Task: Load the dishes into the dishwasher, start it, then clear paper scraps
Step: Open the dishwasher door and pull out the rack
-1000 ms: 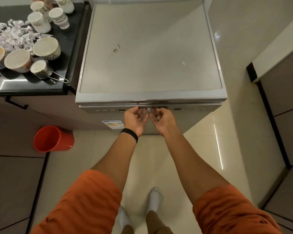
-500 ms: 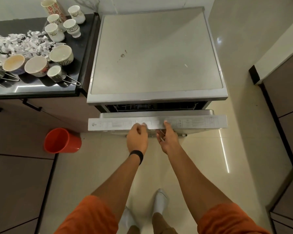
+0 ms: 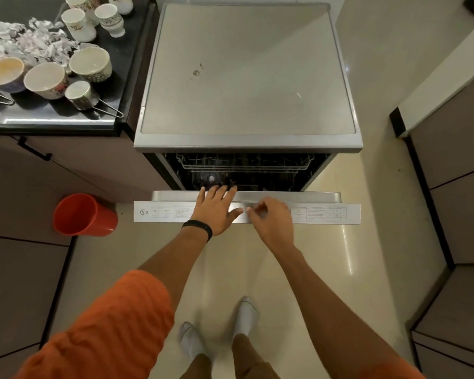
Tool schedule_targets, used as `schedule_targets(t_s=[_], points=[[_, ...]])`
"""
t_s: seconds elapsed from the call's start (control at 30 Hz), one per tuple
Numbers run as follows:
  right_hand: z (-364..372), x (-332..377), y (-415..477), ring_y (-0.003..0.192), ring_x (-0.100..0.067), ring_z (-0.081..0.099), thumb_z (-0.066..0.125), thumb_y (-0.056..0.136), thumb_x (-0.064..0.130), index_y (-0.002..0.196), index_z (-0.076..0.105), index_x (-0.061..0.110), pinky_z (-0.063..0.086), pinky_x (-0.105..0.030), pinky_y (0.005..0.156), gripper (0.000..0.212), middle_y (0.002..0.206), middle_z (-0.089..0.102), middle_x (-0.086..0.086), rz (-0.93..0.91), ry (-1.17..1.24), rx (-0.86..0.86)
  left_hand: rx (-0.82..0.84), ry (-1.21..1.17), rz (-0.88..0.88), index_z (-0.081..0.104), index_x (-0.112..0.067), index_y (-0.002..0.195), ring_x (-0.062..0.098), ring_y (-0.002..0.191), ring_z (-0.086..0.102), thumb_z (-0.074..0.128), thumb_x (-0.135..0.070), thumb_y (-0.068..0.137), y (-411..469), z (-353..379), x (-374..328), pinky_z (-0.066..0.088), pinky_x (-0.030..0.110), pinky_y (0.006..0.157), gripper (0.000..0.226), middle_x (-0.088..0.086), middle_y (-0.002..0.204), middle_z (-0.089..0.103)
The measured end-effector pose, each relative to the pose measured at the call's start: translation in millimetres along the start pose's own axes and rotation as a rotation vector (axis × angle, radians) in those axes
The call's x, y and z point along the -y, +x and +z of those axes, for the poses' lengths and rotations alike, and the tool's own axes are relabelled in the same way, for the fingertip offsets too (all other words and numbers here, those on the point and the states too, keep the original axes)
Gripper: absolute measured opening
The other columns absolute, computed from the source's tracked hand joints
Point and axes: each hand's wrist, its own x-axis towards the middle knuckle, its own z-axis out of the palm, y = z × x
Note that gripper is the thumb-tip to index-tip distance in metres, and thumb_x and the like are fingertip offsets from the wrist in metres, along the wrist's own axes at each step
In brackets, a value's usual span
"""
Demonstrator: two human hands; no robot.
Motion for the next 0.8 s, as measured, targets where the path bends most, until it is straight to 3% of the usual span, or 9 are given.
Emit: schedule_targets(t_s=[0.03, 0.1, 0.2, 0.43, 0.6, 0.67, 0.8], points=[[-2, 1, 10, 0.113, -0.024, 0.056, 0.074, 0.087, 0.044, 0.112, 0.067, 0.018, 0.044, -0.039, 0.1, 0.036, 0.115, 0.065, -0.001, -0.092, -0.094, 0.033, 0.0, 0.004, 0.005, 0.02, -0.027, 0.162, 0.027, 0.153, 0.02, 0.031, -0.063, 0.103, -2, 1, 0, 0.007, 0.054, 0.126, 0.07, 0.002, 0.165, 0.029], [-3, -5, 26, 0.146, -0.031, 0.03, 0.074, 0.083, 0.056, 0.148, 0.046, 0.024, 0.023, -0.049, 0.121, 0.078, 0.152, 0.042, -0.004, -0.137, -0.301, 0.249, 0.026, 0.011, 0.02, 0.021, -0.028, 0.161, 0.026, 0.152, 0.024, 0.033, -0.061, 0.103, -9, 3, 3, 0.01, 0.053, 0.126, 0.068, 0.001, 0.163, 0.032], [-3, -19, 32, 0.157, -0.028, 0.009, 0.071, 0.079, 0.066, 0.162, 0.015, 0.027, 0.0, -0.055, 0.126, 0.107, 0.168, 0.019, -0.003, -0.13, -0.549, 0.54, 0.058, 0.008, 0.057, 0.022, -0.03, 0.161, 0.025, 0.15, 0.028, 0.039, -0.058, 0.103, -19, 10, 7, 0.016, 0.051, 0.125, 0.066, -0.001, 0.162, 0.035], [21, -48, -21, 0.153, -0.028, 0.019, 0.077, 0.07, 0.07, 0.159, 0.02, 0.03, 0.008, -0.054, 0.125, 0.114, 0.164, 0.028, 0.0, -0.102, -0.616, 0.544, 0.258, -0.016, 0.119, 0.018, -0.026, 0.161, 0.028, 0.149, 0.032, 0.043, -0.069, 0.097, -42, 44, 16, 0.022, 0.047, 0.122, 0.081, 0.002, 0.164, 0.032], [50, -67, -76, 0.149, -0.027, 0.028, 0.078, 0.068, 0.069, 0.158, 0.024, 0.028, 0.013, -0.05, 0.123, 0.112, 0.16, 0.035, -0.001, -0.077, -0.694, 0.52, 0.275, -0.021, 0.158, 0.014, -0.026, 0.162, 0.027, 0.15, 0.027, 0.041, -0.072, 0.096, -84, 97, 16, 0.021, 0.047, 0.122, 0.085, 0.002, 0.166, 0.027], [63, -79, -99, 0.15, -0.027, 0.025, 0.078, 0.071, 0.068, 0.158, 0.022, 0.028, 0.012, -0.051, 0.124, 0.111, 0.161, 0.033, -0.002, -0.06, -0.718, 0.504, 0.257, -0.028, 0.163, 0.015, -0.025, 0.162, 0.026, 0.151, 0.026, 0.043, -0.07, 0.096, -101, 120, 12, 0.02, 0.046, 0.122, 0.084, 0.003, 0.166, 0.026], [95, -107, -143, 0.157, -0.031, 0.004, 0.075, 0.078, 0.065, 0.161, 0.009, 0.031, 0.0, -0.054, 0.126, 0.112, 0.17, 0.013, -0.003, 0.015, -0.706, 0.485, 0.221, -0.029, 0.153, 0.012, -0.026, 0.162, 0.028, 0.153, 0.021, 0.045, -0.068, 0.096, -130, 168, 9, 0.018, 0.048, 0.123, 0.085, 0.005, 0.167, 0.023]])
